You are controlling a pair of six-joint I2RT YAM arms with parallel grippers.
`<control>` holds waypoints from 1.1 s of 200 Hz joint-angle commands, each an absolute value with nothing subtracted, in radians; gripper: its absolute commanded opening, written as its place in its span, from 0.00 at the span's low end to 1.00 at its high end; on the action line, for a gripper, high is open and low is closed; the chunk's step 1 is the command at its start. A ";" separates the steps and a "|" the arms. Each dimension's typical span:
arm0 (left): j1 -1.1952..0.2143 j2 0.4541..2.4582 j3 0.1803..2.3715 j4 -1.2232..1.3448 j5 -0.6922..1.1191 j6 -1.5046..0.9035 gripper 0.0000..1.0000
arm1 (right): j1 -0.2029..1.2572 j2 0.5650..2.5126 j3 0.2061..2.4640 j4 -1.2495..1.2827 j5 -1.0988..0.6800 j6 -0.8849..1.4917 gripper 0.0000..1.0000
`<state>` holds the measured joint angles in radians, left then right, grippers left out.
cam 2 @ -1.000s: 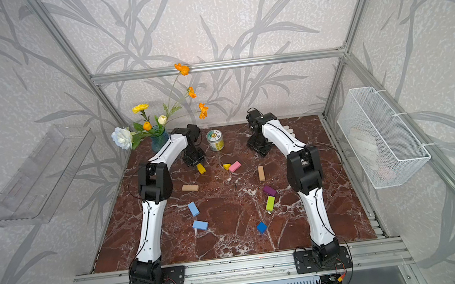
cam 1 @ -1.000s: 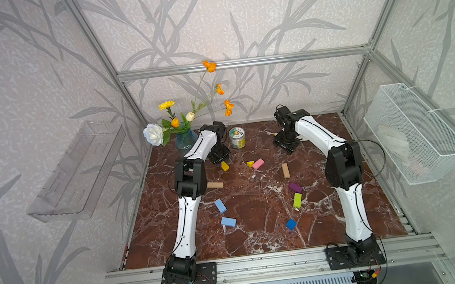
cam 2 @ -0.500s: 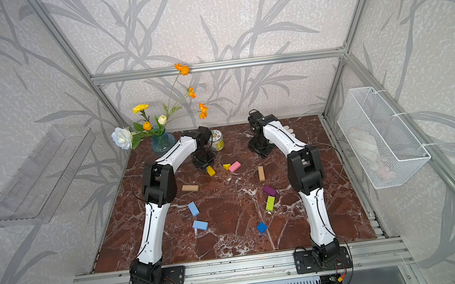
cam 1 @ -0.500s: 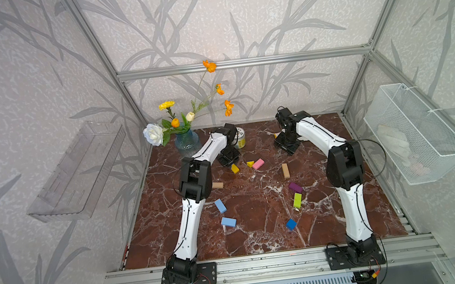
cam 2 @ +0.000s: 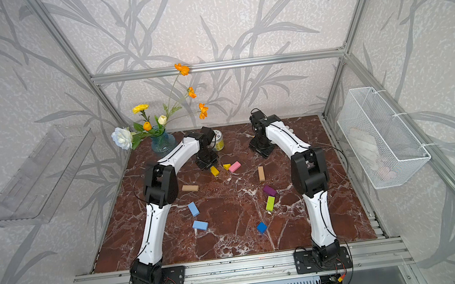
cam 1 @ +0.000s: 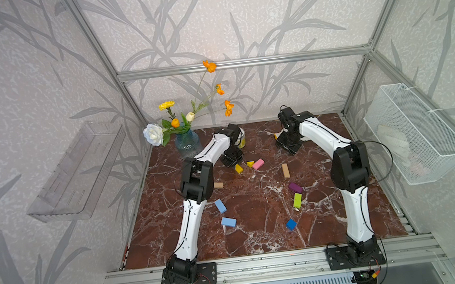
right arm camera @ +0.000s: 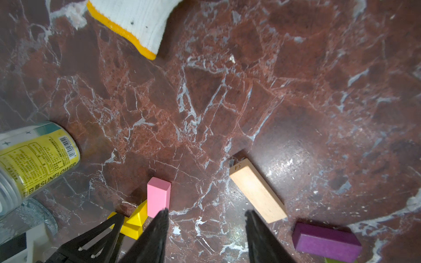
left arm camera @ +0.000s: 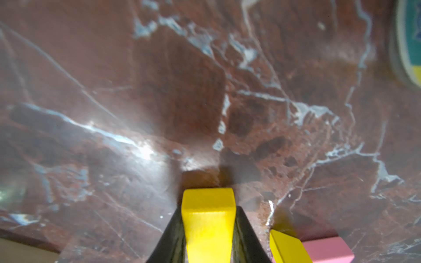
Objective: Assemble a heart with building blocks
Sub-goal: Assemble the building block at the center of the board.
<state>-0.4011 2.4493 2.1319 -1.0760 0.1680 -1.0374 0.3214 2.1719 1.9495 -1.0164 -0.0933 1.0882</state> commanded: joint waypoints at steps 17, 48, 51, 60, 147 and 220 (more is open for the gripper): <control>-0.428 2.553 2.092 -1.062 0.209 -1.069 0.26 | 0.315 2.121 1.931 -1.016 -0.098 1.077 0.56; -0.433 2.556 2.096 -1.062 0.209 -1.077 0.26 | 0.314 2.115 1.920 -1.012 -0.100 1.076 0.56; -0.433 2.556 2.098 -1.062 0.208 -1.078 0.26 | 0.314 2.114 1.919 -1.012 -0.100 1.077 0.56; -0.435 2.558 2.098 -1.061 0.209 -1.084 0.26 | 0.315 2.112 1.919 -1.009 -0.100 1.076 0.56; -0.446 2.573 2.124 -1.072 0.190 -1.139 0.26 | 0.298 2.092 1.885 -0.993 -0.109 1.067 0.56; -0.455 2.577 2.135 -1.080 0.162 -1.192 0.25 | 0.282 2.079 1.854 -0.978 -0.120 1.062 0.55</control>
<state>-0.4343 2.4664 2.1635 -1.0637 0.1680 -1.1591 0.2882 2.1235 1.8687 -0.9833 -0.1146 1.0687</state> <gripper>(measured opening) 0.298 0.551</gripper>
